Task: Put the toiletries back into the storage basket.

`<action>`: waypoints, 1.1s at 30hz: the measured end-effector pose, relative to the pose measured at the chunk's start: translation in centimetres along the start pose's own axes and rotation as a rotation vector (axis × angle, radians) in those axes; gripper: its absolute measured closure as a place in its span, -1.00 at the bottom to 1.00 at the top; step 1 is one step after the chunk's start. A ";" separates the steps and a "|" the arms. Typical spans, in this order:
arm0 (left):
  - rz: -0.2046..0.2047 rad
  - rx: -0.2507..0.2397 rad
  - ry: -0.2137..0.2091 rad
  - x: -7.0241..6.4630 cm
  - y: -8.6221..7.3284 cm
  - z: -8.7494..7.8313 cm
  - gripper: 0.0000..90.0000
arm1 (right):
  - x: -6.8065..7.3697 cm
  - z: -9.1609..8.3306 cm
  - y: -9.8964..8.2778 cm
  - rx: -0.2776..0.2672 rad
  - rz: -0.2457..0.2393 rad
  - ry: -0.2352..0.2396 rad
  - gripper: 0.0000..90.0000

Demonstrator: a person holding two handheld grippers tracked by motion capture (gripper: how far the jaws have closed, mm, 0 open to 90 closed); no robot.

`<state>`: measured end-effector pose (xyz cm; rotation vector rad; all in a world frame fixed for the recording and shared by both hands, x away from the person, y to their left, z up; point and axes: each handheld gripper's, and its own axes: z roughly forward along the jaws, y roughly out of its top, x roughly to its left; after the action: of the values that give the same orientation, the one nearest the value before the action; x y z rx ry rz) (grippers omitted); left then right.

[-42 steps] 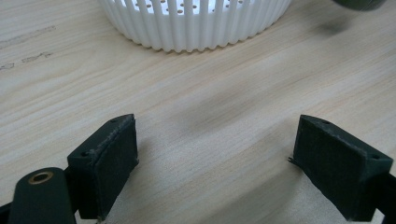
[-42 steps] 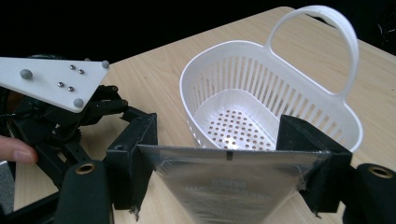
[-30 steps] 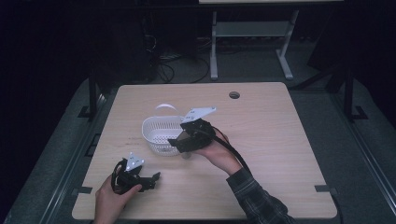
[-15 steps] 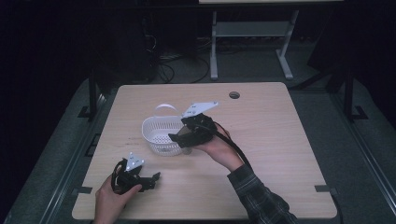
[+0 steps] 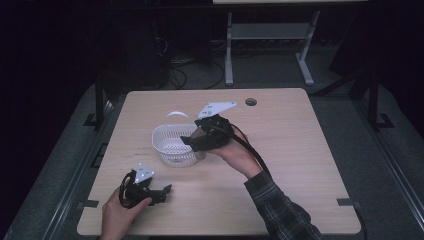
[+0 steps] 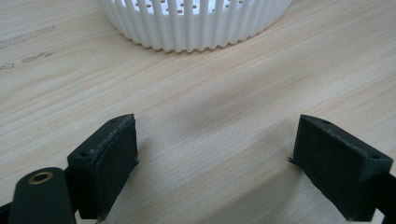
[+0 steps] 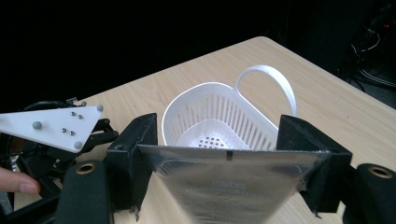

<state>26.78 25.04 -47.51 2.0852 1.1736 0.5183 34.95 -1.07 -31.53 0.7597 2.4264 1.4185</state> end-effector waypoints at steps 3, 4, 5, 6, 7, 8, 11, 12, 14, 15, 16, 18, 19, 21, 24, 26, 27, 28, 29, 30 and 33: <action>0.001 0.001 0.000 0.0 0.0 0.0 -0.72 | -0.1 -0.2 0.3 -0.006 -0.001 0.005 -0.34; 0.000 0.001 -0.001 0.0 0.0 0.0 -0.72 | -0.1 -0.2 0.3 -0.010 0.002 0.004 -0.34; 0.001 0.001 0.000 0.0 0.0 0.0 -0.72 | -0.1 -0.3 0.4 -0.011 0.001 0.003 -0.34; 0.000 0.001 0.000 0.0 0.0 0.0 -0.72 | -0.2 -0.3 0.4 -0.011 0.002 0.003 -0.34; 0.000 0.001 0.000 0.0 0.0 0.0 -0.72 | -0.2 -0.4 0.5 -0.011 0.004 0.001 -0.34; 0.000 0.001 0.000 0.0 0.0 0.0 -0.72 | -0.2 -0.5 0.6 -0.012 0.002 -0.001 -0.34; 0.000 0.001 0.000 0.0 0.0 0.0 -0.72 | -0.3 -0.6 0.8 -0.011 0.001 -0.005 -0.34; 0.000 0.001 0.000 0.0 0.0 0.0 -0.72 | -0.4 -0.7 0.9 -0.013 0.003 -0.008 -0.34; 0.000 0.001 0.000 0.0 0.0 0.0 -0.72 | -0.4 -0.9 1.1 -0.016 0.001 -0.010 -0.34; 0.000 0.001 0.000 0.0 0.0 0.0 -0.72 | -0.4 -1.0 1.2 -0.017 0.003 -0.011 -0.34; 0.000 0.001 0.000 0.0 0.0 0.0 -0.72 | -0.4 -1.0 1.3 -0.021 0.000 -0.012 -0.34; 0.000 0.001 0.000 0.0 0.0 0.0 -0.72 | -0.5 -1.2 1.6 -0.025 0.004 -0.016 -0.34; 0.001 0.001 0.000 0.0 0.0 0.0 -0.72 | -0.5 -1.3 1.8 -0.021 0.006 -0.016 -0.34; 0.002 0.003 0.000 0.0 0.0 0.0 -0.72 | -0.4 -1.4 2.0 -0.024 0.001 -0.018 -0.34; 0.001 0.001 0.000 0.0 0.0 0.0 -0.72 | -0.4 -1.7 2.5 -0.031 -0.005 -0.021 -0.34; 0.000 0.001 0.001 0.0 0.0 0.0 -0.72 | -0.4 -1.8 2.8 -0.037 0.001 -0.022 -0.34; 0.000 0.001 0.001 0.0 0.0 0.0 -0.72 | -0.5 -1.9 2.9 -0.038 -0.003 -0.022 -0.34; 0.001 0.001 0.001 0.0 0.0 0.0 -0.72 | -0.5 -2.0 3.1 -0.040 0.002 -0.025 -0.34; 0.000 0.001 0.001 0.0 0.0 0.0 -0.72 | -0.5 -2.0 3.2 -0.043 0.003 -0.027 -0.34; 0.004 0.004 0.000 0.0 0.0 0.0 -0.72 | -0.6 -2.0 3.4 -0.045 0.002 -0.028 -0.34; 0.001 0.004 -0.001 0.0 0.0 0.0 -0.72 | -0.7 -2.1 3.8 -0.054 0.004 -0.026 -0.34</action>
<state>26.77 25.05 -47.49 2.0892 1.1743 0.5153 35.79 -1.47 -27.28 0.7669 2.3584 1.4598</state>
